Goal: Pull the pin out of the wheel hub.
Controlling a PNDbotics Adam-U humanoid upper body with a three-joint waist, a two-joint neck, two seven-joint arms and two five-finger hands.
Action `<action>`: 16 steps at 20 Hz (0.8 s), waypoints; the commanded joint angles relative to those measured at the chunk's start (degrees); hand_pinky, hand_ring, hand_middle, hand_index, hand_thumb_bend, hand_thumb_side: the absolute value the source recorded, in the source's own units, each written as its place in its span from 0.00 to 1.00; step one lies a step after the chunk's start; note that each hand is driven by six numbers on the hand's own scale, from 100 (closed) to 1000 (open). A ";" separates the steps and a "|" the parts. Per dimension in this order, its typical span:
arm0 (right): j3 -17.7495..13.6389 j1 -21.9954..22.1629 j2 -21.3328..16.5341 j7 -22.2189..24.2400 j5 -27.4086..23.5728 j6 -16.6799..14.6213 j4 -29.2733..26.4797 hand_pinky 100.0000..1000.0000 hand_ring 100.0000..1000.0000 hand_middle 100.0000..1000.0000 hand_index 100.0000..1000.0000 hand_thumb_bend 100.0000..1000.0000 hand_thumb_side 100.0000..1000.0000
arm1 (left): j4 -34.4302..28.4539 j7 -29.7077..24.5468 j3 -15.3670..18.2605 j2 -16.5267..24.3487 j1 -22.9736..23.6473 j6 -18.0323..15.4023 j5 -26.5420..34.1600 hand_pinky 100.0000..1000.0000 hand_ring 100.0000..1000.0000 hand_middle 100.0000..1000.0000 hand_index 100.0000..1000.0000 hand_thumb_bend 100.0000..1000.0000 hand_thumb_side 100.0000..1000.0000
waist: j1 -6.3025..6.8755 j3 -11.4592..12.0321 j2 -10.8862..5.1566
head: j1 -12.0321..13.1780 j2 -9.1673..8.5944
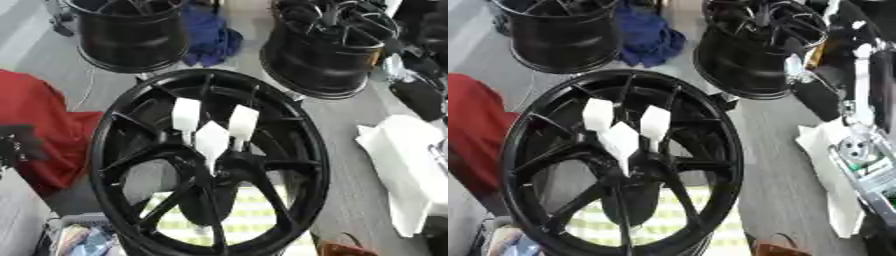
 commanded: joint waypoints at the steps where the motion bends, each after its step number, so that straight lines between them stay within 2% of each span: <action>1: 3.65 -3.66 -6.06 2.66 -2.77 1.83 -3.45 0.74 0.79 0.79 0.94 0.21 0.39 | -1.29 0.02 -0.62 1.57 -0.60 -0.55 -0.21 0.68 0.58 0.59 0.81 0.00 0.83 | 0.30 0.23 -0.49 | -0.31 -0.01; 8: 12.14 -7.92 -13.41 7.88 -7.99 6.90 -10.78 0.77 0.84 0.84 0.95 0.21 0.39 | -1.12 0.02 -1.64 1.38 -1.04 -1.25 -0.19 0.68 0.58 0.59 0.81 0.00 0.83 | 0.47 1.39 -0.02 | -1.43 -0.20; 11: 16.24 -11.19 -12.02 10.40 -10.51 9.42 -11.04 0.78 0.86 0.85 0.96 0.21 0.37 | -0.95 0.02 -1.78 1.44 -0.91 -1.55 -0.34 0.68 0.58 0.59 0.81 0.00 0.83 | 0.43 1.23 -0.13 | -1.37 -0.05; 16: 23.51 -18.34 -7.39 14.87 -14.98 13.89 -8.09 0.81 0.89 0.87 0.96 0.20 0.38 | -0.57 0.02 -1.65 1.59 -0.45 -2.04 -0.59 0.68 0.58 0.59 0.81 0.00 0.83 | 0.44 0.56 -0.48 | -0.93 0.31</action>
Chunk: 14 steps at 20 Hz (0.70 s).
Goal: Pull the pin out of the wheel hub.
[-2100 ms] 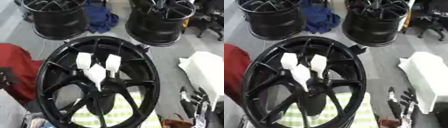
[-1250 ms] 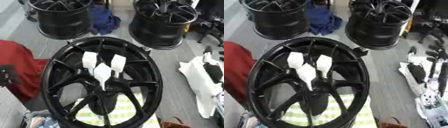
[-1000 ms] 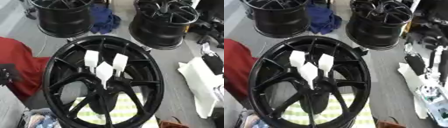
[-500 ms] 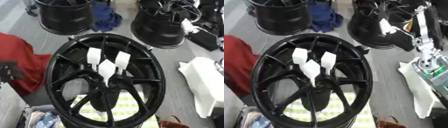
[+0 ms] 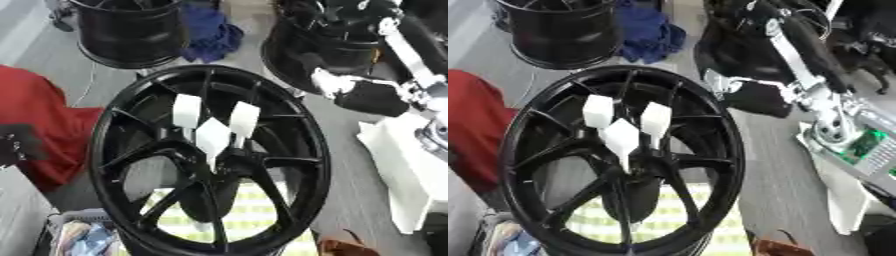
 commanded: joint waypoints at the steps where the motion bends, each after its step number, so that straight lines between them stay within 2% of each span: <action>1: 3.81 -3.98 2.00 2.84 -3.01 2.65 1.95 0.81 0.89 0.87 0.96 0.20 0.38 | -0.53 0.01 0.08 1.39 -0.10 -0.56 -0.35 0.68 0.58 0.59 0.81 0.00 0.83 | 0.32 -0.34 -0.92 | 0.43 0.23; 4: 7.82 -7.56 5.32 5.32 -5.50 5.14 4.97 0.81 0.89 0.87 0.96 0.20 0.38 | -0.26 0.01 0.08 1.29 0.09 -0.86 -0.53 0.68 0.58 0.59 0.81 0.00 0.83 | 0.47 -0.76 -1.03 | 0.75 0.19; 6: 9.07 -9.32 7.77 6.89 -7.06 6.70 7.07 0.81 0.89 0.87 0.96 0.21 0.38 | -0.10 0.01 0.05 1.19 0.11 -1.08 -0.62 0.68 0.58 0.59 0.81 0.00 0.83 | 0.63 -0.90 -1.02 | 0.87 0.14; 10: 8.88 -11.50 11.78 10.37 -10.55 10.18 10.27 0.81 0.89 0.87 0.96 0.22 0.39 | 0.27 0.01 0.03 1.20 0.07 -1.81 -0.72 0.68 0.58 0.59 0.81 0.00 0.83 | 0.90 -0.84 -0.81 | 1.01 0.11; 14: 7.15 -12.82 13.75 13.98 -14.10 13.80 11.57 0.81 0.89 0.86 0.96 0.24 0.40 | 0.80 0.01 -0.03 1.26 -0.09 -2.77 -0.80 0.68 0.58 0.59 0.81 0.00 0.83 | 1.15 -0.79 -0.59 | 1.03 0.09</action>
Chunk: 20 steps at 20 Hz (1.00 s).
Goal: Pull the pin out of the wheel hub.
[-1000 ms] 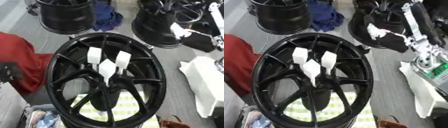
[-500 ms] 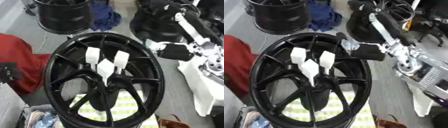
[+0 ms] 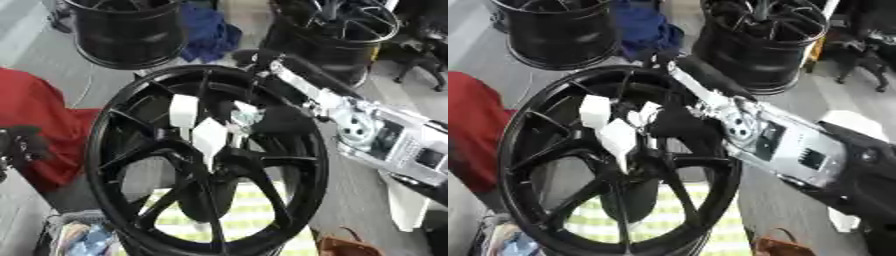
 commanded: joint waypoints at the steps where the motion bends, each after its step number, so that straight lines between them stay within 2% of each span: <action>1: -2.41 -1.84 0.70 2.89 -2.74 2.71 0.94 0.81 0.89 0.86 0.96 0.24 0.40 | -0.31 0.01 -0.06 1.28 -0.59 -0.93 -0.02 0.68 0.58 0.59 0.81 0.00 0.83 | 0.55 0.02 -0.52 | 0.10 0.08; 4: -3.98 -2.46 1.66 5.58 -2.82 5.09 1.67 0.81 0.88 0.86 0.96 0.24 0.41 | 0.10 0.01 -0.13 1.34 -0.64 -1.55 -0.11 0.68 0.58 0.59 0.81 0.00 0.83 | 0.71 0.04 -0.41 | 0.06 0.15; 8: -5.34 -2.67 2.40 8.92 -0.43 5.13 3.71 0.80 0.88 0.86 0.96 0.24 0.41 | 0.62 0.01 -0.26 1.39 -0.74 -2.36 -0.23 0.68 0.58 0.59 0.81 0.00 0.83 | 0.86 0.08 -0.32 | 0.03 0.19; 16: -7.86 -2.26 2.86 15.82 6.40 0.18 9.42 0.80 0.88 0.86 0.96 0.24 0.41 | 1.44 0.01 -0.25 1.46 -0.71 -3.52 -0.56 0.68 0.58 0.59 0.81 0.00 0.83 | 0.95 0.06 -0.26 | 0.07 0.27; 20: -8.80 -2.02 2.76 19.39 9.97 -2.24 11.79 0.81 0.88 0.86 0.96 0.23 0.38 | 1.67 0.01 -0.23 1.43 -0.68 -3.81 -0.70 0.68 0.58 0.59 0.81 0.00 0.83 | 0.97 -0.01 -0.32 | 0.20 0.28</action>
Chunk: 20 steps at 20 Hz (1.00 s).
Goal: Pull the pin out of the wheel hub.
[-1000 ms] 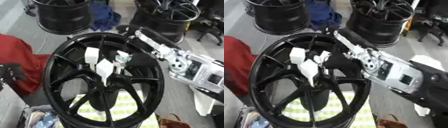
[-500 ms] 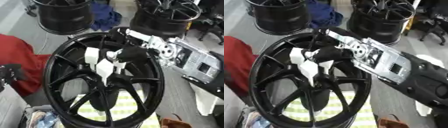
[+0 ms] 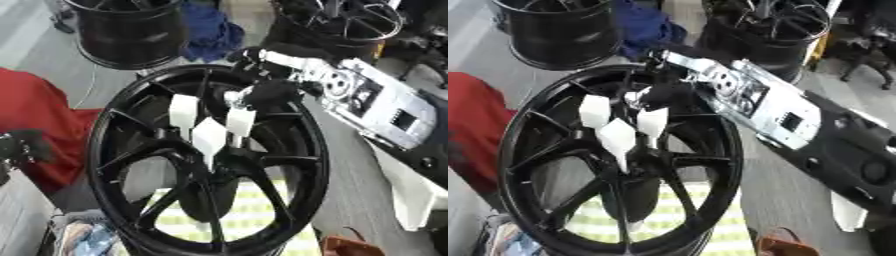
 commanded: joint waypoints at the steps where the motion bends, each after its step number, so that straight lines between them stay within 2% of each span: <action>1: -1.54 -0.83 -0.74 2.89 3.27 -1.80 1.57 0.81 0.88 0.86 0.96 0.23 0.37 | -0.57 0.02 -0.18 1.42 -0.60 -0.44 -0.02 0.68 0.58 0.59 0.81 0.00 0.83 | 0.47 -0.10 -0.47 | 0.17 0.25; 9: -2.17 0.08 -0.61 10.06 10.43 -6.12 4.72 0.83 0.91 0.87 0.95 0.23 0.32 | -0.51 0.02 -0.10 1.34 -0.54 -0.44 -0.23 0.68 0.58 0.59 0.81 0.00 0.83 | 0.40 -0.09 -0.49 | 0.47 0.27; 20: -5.25 0.09 0.32 19.90 17.05 -11.32 7.06 0.83 0.90 0.86 0.95 0.23 0.34 | -0.41 0.02 -0.12 1.21 -0.43 -0.62 -0.59 0.68 0.58 0.59 0.81 0.00 0.84 | 0.43 -0.19 -0.48 | 0.78 0.48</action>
